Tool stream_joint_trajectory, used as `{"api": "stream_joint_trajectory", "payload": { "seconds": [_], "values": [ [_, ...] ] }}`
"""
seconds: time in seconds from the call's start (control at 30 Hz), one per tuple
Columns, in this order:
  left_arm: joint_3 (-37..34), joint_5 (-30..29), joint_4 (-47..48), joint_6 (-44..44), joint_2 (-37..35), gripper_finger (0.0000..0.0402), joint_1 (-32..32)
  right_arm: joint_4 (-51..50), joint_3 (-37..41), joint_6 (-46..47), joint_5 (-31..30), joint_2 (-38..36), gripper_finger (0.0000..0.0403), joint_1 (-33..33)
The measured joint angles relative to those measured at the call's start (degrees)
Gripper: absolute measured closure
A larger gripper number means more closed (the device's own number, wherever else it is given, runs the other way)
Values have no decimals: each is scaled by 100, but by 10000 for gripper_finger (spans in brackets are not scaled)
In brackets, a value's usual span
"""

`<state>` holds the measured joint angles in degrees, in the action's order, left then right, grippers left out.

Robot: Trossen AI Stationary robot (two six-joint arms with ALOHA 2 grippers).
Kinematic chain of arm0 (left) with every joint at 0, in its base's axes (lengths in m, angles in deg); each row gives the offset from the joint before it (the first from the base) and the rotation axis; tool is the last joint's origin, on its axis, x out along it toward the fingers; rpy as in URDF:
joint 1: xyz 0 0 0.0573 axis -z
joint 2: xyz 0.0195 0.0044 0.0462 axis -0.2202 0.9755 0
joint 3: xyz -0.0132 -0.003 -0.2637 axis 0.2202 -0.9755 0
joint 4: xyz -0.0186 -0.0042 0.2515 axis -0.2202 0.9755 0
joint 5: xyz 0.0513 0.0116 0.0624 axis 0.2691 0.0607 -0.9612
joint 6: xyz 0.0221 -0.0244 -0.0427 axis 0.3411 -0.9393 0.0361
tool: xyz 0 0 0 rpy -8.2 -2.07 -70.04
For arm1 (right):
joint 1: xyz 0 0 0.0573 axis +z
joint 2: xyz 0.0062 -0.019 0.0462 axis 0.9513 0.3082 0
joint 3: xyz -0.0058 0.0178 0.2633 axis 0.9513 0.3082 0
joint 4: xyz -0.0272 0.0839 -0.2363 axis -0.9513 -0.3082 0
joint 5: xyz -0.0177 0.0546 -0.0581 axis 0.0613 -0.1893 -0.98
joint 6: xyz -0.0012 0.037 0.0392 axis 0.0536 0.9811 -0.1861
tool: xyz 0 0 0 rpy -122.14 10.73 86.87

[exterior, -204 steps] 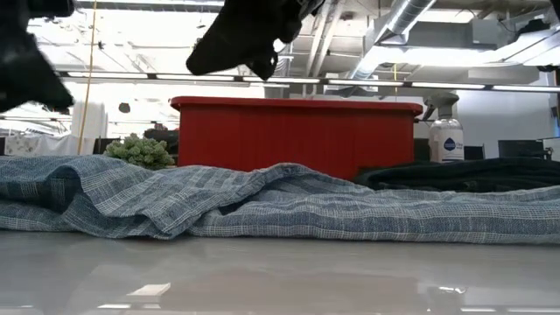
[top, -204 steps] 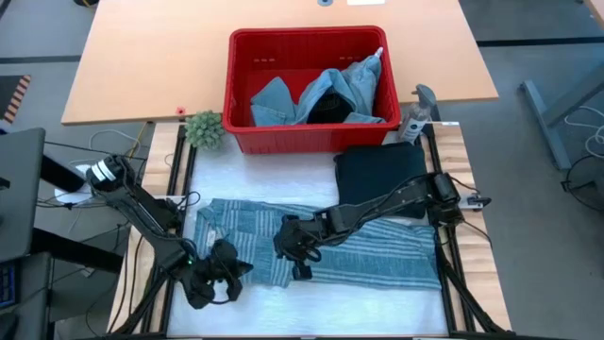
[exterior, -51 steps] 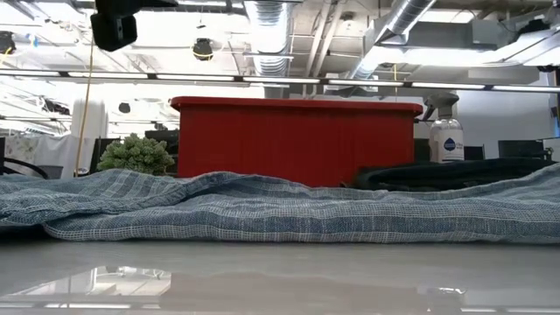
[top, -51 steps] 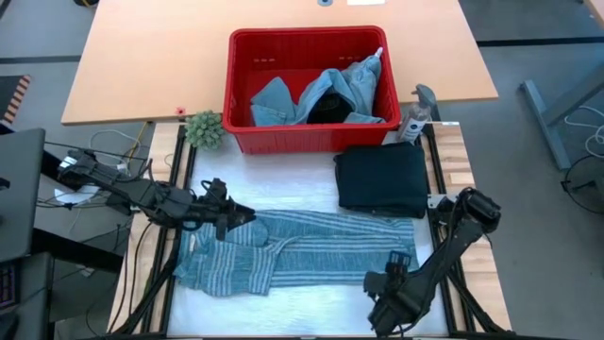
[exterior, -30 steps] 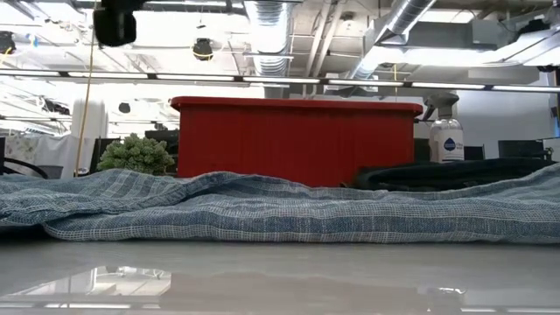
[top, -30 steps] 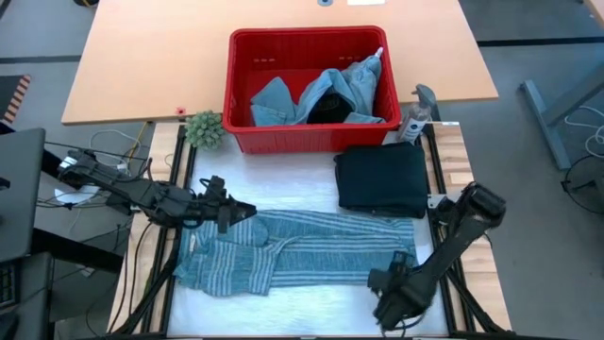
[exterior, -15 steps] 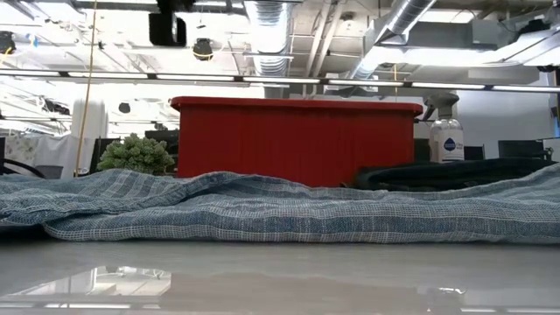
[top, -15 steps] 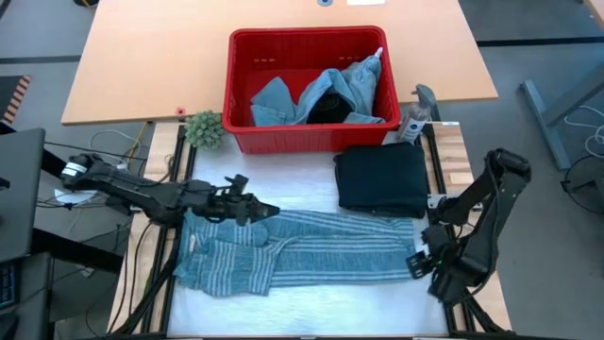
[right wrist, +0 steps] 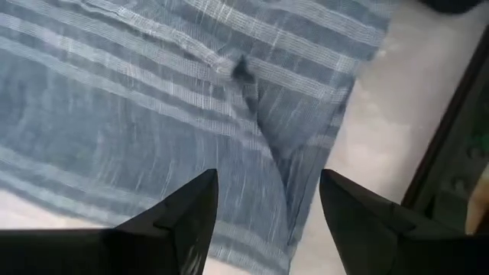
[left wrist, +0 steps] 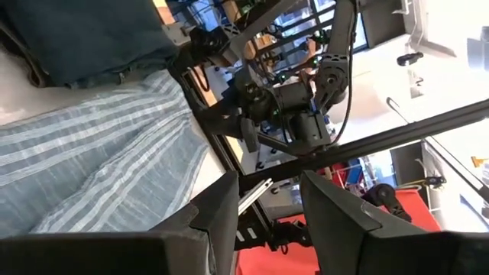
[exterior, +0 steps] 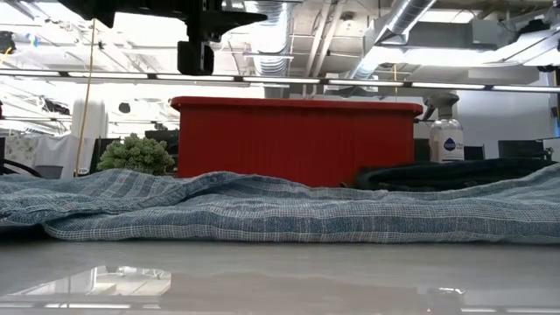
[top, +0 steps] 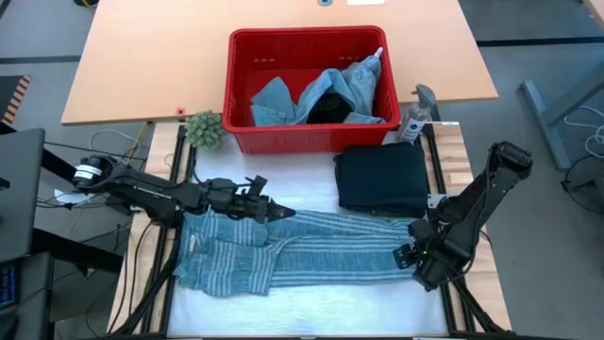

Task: Fold Laundry from Bin
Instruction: Fold the blue polo shirt

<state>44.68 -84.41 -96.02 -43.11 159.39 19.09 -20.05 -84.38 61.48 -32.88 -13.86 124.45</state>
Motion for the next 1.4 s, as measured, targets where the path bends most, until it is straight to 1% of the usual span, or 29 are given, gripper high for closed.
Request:
{"api": "stream_joint_trajectory", "payload": {
  "seconds": [0.13, 0.27, 0.4, 0.5, 0.6, 0.7, 0.8, 0.9, 1.0, 1.13, 1.4],
  "values": [
    [7, 18, 10, 10, 0, 271, -4, 256, 194, -534, 112, 106, 147, -259],
    [7, 24, 21, 34, -4, 271, -4, 114, 256, -1036, 494, 195, 147, -597],
    [7, 25, 26, 54, -4, 271, -4, 131, 256, -1154, 518, 197, 142, -910],
    [7, 25, 28, 92, -4, 271, -4, 138, 256, -1285, 533, 217, 123, -1071],
    [7, 22, 31, 130, -4, 271, -4, 86, 256, -1300, 651, 225, 93, -1195],
    [7, 21, 33, 179, -4, 271, -4, 40, 256, -1348, 935, 225, 60, -1350],
    [7, 20, 42, 179, -7, 271, -4, 56, 256, -1442, 950, 225, 37, -1457],
    [7, 23, 44, 155, -7, 271, -4, 50, 256, -1413, 965, 225, 30, -1566],
    [7, 64, 45, 152, -7, 271, -4, 95, 345, -1205, 1170, 225, 31, -1701],
    [7, 66, 48, 156, -9, 271, -4, 563, 671, -864, 1569, 228, 33, -1846],
    [7, 68, 82, 176, -9, 271, -4, 1351, 1251, -188, 2010, 213, 33, -2112]
  ]
}}
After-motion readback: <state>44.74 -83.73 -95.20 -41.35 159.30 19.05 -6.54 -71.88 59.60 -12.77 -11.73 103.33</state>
